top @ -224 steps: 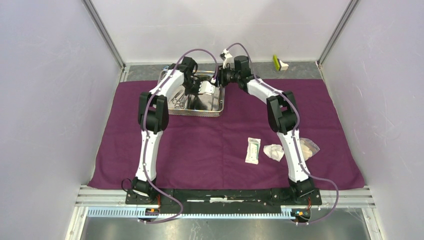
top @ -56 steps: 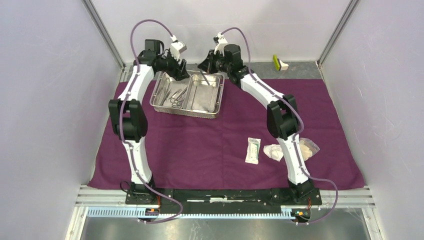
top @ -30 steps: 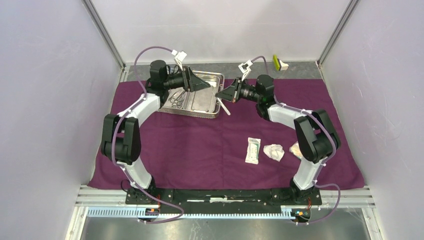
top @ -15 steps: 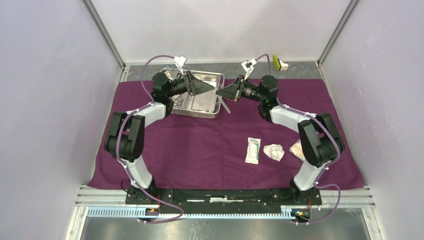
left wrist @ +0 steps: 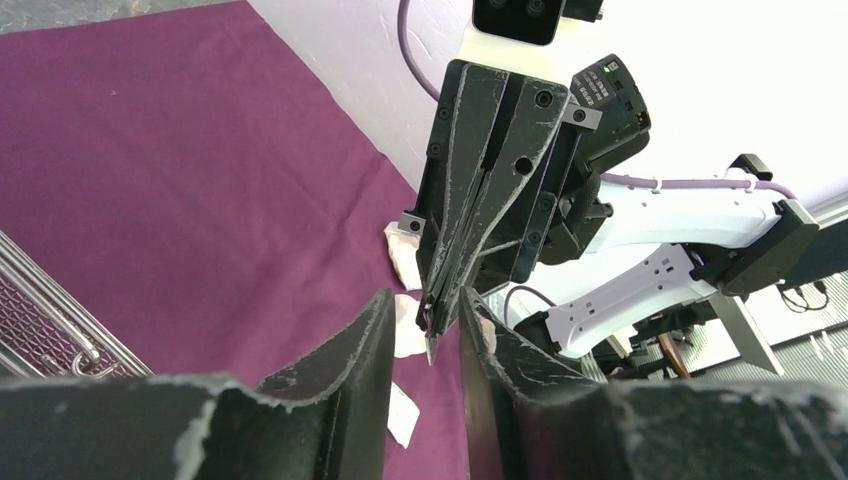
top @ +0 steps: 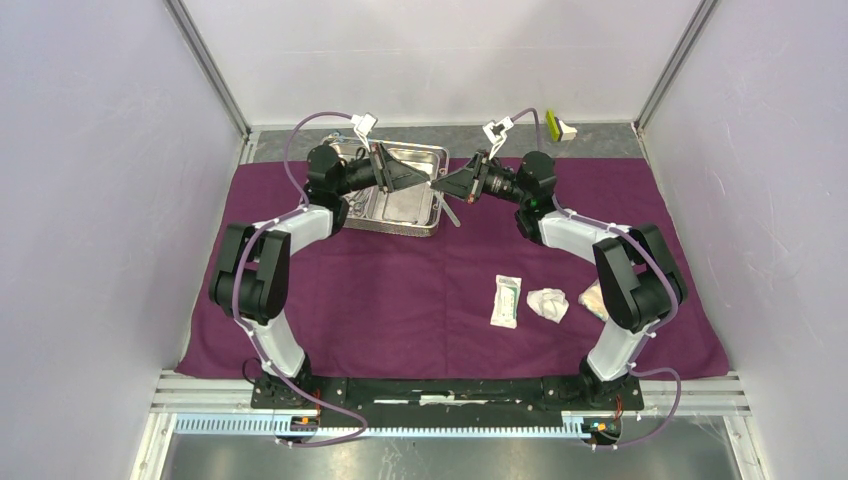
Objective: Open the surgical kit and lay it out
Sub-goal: Pick up the medical item from the container.
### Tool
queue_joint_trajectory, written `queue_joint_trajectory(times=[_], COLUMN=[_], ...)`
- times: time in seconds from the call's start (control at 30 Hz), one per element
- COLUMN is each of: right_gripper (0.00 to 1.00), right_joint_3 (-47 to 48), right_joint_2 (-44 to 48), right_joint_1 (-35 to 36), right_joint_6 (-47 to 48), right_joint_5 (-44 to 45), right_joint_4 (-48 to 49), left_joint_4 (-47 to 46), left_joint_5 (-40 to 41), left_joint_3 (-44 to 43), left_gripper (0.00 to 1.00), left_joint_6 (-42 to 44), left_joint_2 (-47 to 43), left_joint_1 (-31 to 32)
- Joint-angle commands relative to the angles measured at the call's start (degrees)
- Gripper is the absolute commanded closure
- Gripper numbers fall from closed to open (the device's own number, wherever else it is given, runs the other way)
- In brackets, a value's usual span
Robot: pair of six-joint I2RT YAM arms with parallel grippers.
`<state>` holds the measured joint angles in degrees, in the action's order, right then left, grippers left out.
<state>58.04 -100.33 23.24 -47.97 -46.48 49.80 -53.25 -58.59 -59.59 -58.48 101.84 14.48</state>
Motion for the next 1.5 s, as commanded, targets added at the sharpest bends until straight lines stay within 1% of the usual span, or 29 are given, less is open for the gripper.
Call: queue_joint_trajectory(times=[0.0, 0.1, 0.23, 0.43, 0.57, 0.67, 0.7, 0.77, 0.83, 0.9, 0.97, 1.07, 1.2, 1.3, 1.47], right_gripper=[1.0, 1.0, 1.0, 1.0, 1.0, 1.0, 0.99, 0.88, 0.76, 0.67, 0.61, 0.52, 0.45, 0.41, 0.39], right_joint_3=[0.1, 0.1, -0.1, -0.3, -0.2, -0.1, 0.0, 0.6, 1.6, 2.2, 1.7, -1.3, -5.4, -8.2, -10.0], right_joint_2=[-0.2, -0.2, -0.2, -0.5, -0.6, -1.0, -1.0, -0.9, -0.2, 0.7, 2.2, 4.7, 7.8, 9.5, 10.1], right_joint_1=[0.2, 0.2, 0.2, 0.2, 0.1, 0.2, 0.1, 0.1, 0.1, 0.1, 0.1, 0.1, 0.8, 1.9, 4.3], right_joint_6=[-0.5, -0.6, -0.6, -0.3, -0.3, -0.2, 0.2, 3.0, 8.2, 14.6, 20.8, 27.9, 35.9, 37.8, 39.3], right_joint_5=[-0.7, -0.6, -0.5, -0.4, -0.2, -0.4, -0.6, -1.3, -1.8, -2.2, -1.9, -2.4, -2.8, -4.6, -5.6], right_joint_4=[3.5, 3.5, 3.5, 3.0, 3.0, 3.0, 2.8, 0.8, -3.8, -8.5, -12.9, -15.1, -18.0, -17.2, -16.9], left_joint_4=[-1.9, -2.1, -3.4, -4.4, -4.6, -4.1, -2.4, 6.0, 19.9, 34.1, 42.7, 47.0, 47.5, 47.5, 46.7], left_joint_5=[0.0, -0.1, -0.5, -1.1, -1.4, -2.2, -3.0, -4.4, -4.4, -3.7, -2.5, -2.6, -3.7, -4.2, -4.7], left_joint_3=[-0.5, -0.6, -0.8, -1.3, -1.5, -1.9, -2.4, -4.1, -6.1, -7.8, -8.8, -8.7, -8.1, -7.4, -5.6], left_gripper=[0.64, 0.66, 0.73, 0.85, 0.98, 0.98, 0.97, 0.97, 0.98, 0.98, 0.98, 0.98, 0.98, 0.98, 0.98], left_joint_6=[2.0, 1.8, 0.5, -0.2, -0.1, 0.9, 2.3, 8.9, 21.9, 33.8, 42.0, 46.2, 45.2, 44.9, 43.9], left_joint_2=[-1.8, -1.7, -1.2, -0.3, 0.0, 0.2, 0.0, -1.1, -3.2, -5.4, -7.3, -9.2, -10.3, -11.4, -13.1], left_joint_1=[0.6, 0.8, 0.9, 0.8, 0.8, 0.8, 0.8, 0.8, 0.9, 1.1, 1.1, 1.2, 1.2, 1.3, 1.6])
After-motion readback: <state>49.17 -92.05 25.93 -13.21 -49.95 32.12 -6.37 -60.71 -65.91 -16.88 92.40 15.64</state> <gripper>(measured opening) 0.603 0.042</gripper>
